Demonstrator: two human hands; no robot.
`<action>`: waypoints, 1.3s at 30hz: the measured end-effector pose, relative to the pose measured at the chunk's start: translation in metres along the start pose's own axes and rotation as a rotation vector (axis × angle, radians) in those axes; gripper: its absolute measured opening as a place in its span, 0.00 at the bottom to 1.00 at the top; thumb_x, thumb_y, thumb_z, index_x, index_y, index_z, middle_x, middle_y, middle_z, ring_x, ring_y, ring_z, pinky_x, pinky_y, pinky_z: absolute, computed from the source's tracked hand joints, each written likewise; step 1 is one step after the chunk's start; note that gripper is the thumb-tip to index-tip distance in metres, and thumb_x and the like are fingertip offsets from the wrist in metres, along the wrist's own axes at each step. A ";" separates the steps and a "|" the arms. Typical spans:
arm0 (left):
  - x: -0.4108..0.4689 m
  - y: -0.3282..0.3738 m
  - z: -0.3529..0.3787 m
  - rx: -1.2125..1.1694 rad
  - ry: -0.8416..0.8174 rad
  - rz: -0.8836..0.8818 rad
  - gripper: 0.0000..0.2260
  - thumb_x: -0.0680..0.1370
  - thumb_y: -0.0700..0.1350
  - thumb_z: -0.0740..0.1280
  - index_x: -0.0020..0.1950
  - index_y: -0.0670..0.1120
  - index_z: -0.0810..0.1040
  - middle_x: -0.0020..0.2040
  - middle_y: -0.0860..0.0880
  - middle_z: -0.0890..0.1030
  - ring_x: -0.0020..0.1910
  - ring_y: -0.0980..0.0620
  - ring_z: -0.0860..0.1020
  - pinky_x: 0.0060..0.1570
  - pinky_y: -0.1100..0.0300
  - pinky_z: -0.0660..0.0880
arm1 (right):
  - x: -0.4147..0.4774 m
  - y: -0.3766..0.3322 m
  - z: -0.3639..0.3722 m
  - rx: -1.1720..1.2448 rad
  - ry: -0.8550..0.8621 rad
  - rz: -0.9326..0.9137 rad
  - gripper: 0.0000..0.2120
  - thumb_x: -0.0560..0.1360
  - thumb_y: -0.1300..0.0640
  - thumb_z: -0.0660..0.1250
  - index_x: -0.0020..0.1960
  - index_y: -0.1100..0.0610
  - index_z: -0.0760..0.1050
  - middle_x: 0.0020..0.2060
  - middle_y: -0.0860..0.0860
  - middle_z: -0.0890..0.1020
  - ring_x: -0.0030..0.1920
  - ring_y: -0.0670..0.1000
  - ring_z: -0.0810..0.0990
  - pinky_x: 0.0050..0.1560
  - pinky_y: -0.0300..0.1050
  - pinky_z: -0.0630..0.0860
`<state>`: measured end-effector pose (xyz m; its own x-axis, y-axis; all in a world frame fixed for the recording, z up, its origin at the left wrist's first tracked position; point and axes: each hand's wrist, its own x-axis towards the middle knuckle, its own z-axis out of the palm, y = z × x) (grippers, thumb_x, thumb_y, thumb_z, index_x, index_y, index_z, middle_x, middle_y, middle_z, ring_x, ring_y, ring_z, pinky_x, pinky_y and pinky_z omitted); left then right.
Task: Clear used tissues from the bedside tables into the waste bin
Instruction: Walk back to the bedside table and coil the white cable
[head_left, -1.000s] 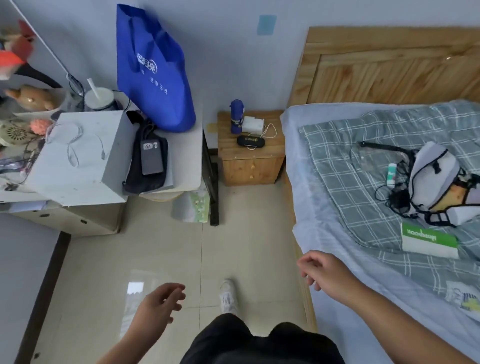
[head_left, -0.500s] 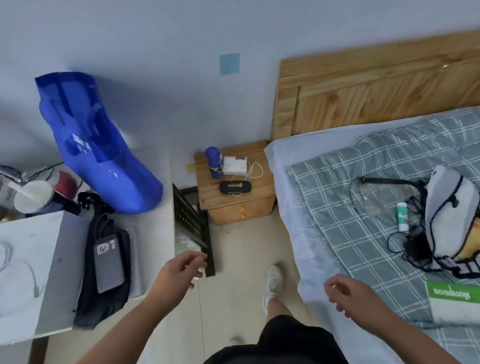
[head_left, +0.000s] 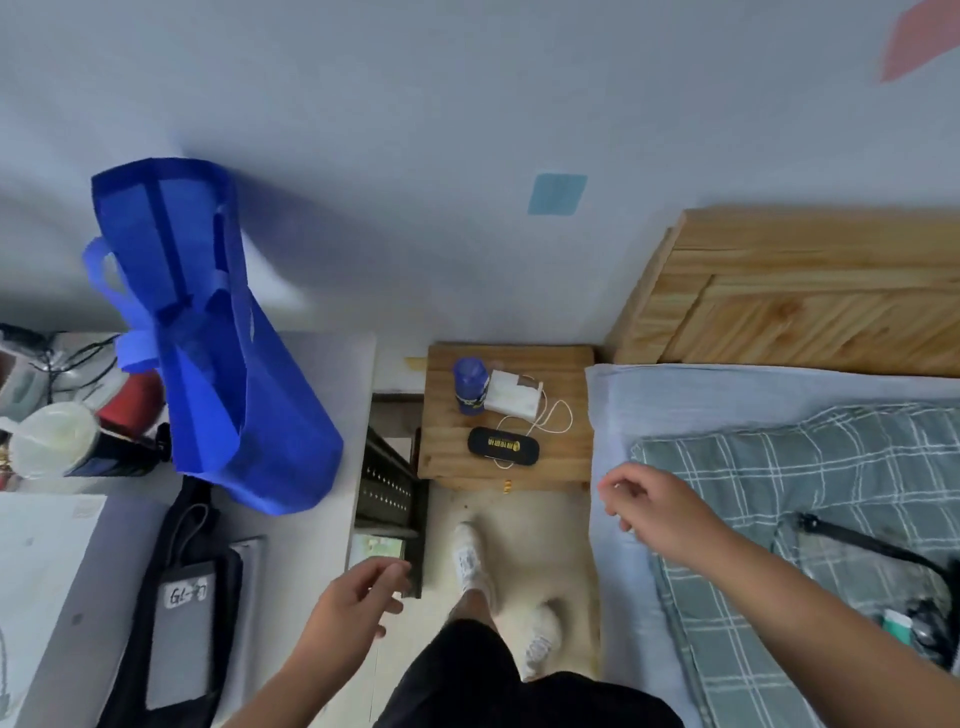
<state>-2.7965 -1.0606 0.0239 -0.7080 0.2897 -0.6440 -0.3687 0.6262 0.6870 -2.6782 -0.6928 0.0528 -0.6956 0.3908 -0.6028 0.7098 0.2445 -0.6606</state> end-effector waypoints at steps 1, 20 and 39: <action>0.013 0.009 0.001 0.004 -0.020 -0.001 0.12 0.85 0.50 0.66 0.49 0.67 0.84 0.48 0.56 0.89 0.43 0.56 0.86 0.40 0.57 0.81 | 0.014 -0.007 -0.001 -0.007 -0.004 -0.004 0.12 0.71 0.36 0.65 0.49 0.38 0.81 0.41 0.46 0.85 0.38 0.49 0.85 0.36 0.48 0.79; 0.261 0.060 0.109 0.201 -0.120 -0.008 0.03 0.82 0.54 0.71 0.51 0.60 0.84 0.48 0.62 0.87 0.52 0.57 0.84 0.52 0.58 0.79 | 0.283 0.027 0.029 -0.238 -0.027 -0.045 0.16 0.80 0.37 0.61 0.52 0.48 0.79 0.47 0.43 0.83 0.48 0.47 0.83 0.48 0.48 0.80; 0.410 -0.018 0.207 1.326 -0.166 0.555 0.30 0.66 0.52 0.81 0.68 0.52 0.80 0.61 0.47 0.82 0.59 0.43 0.81 0.59 0.46 0.78 | 0.435 0.087 0.120 -0.770 0.027 -0.389 0.49 0.71 0.55 0.75 0.83 0.56 0.50 0.76 0.56 0.65 0.73 0.60 0.65 0.69 0.57 0.71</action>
<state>-2.9554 -0.8034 -0.3226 -0.4610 0.7348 -0.4975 0.8092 0.5782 0.1042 -2.9321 -0.6082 -0.3202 -0.9088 0.1733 -0.3796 0.3063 0.8948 -0.3249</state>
